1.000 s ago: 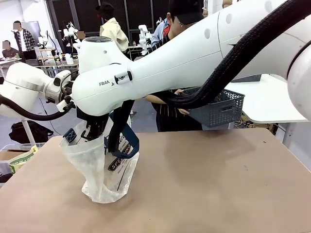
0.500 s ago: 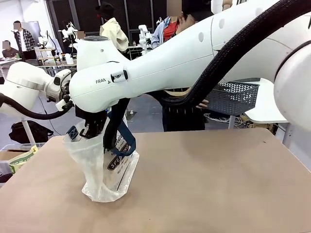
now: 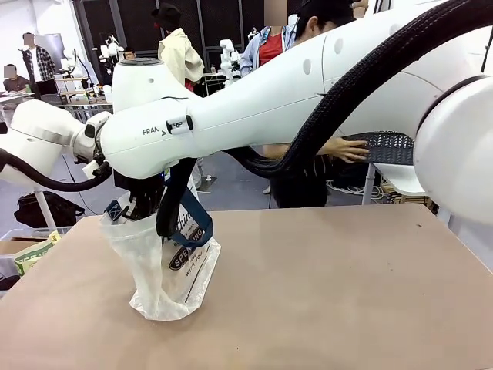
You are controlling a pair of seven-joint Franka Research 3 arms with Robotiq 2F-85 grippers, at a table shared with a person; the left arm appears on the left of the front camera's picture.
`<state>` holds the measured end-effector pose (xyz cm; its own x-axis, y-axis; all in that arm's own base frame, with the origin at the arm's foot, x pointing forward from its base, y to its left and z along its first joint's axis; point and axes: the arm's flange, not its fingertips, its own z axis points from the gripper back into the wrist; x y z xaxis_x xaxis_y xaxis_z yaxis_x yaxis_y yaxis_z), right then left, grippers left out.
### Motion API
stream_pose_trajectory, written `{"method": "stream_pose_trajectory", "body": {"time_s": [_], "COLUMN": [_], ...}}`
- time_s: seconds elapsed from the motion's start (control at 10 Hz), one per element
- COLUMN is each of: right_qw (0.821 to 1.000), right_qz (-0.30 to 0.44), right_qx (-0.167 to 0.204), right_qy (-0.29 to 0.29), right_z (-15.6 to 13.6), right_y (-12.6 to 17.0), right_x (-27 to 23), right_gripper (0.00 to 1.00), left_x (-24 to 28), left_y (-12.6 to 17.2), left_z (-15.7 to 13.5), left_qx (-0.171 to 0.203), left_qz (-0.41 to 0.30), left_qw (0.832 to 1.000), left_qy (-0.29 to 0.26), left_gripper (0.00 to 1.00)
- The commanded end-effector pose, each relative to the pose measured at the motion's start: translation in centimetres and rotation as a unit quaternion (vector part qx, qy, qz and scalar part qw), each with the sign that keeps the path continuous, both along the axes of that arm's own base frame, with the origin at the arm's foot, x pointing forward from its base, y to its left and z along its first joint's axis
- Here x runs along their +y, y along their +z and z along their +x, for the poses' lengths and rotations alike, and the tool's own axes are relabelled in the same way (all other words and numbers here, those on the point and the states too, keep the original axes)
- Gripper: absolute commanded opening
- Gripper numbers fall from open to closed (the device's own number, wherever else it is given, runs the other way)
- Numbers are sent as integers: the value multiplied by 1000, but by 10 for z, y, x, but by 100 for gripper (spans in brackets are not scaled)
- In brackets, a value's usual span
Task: Transfer purchased items from the store into the shopping bag.
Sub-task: Move the Reusable shopping bag to the right side of the table.
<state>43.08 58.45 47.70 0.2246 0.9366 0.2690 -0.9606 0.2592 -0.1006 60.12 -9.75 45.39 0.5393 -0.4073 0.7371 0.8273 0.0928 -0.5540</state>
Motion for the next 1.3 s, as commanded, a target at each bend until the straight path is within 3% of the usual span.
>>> {"method": "stream_pose_trajectory", "body": {"time_s": [0.0,0.7,1.2], "right_qw": [1000,999,999], "right_qz": [-19,-20,-9], "right_qx": [-16,-27,-27], "right_qy": [-14,-26,-34], "right_z": [3,-2,-6], "right_y": [-1,-2,-2], "right_x": [11,10,6], "right_gripper": [0,0,0], "left_x": [-7,-33,-32], "left_y": [1,-7,-9], "left_z": [9,12,10], "left_qx": [9,7,-9], "left_qz": [30,158,158], "left_qw": [1000,986,986], "left_qy": [-4,46,52], "left_gripper": [88,88,0]}}
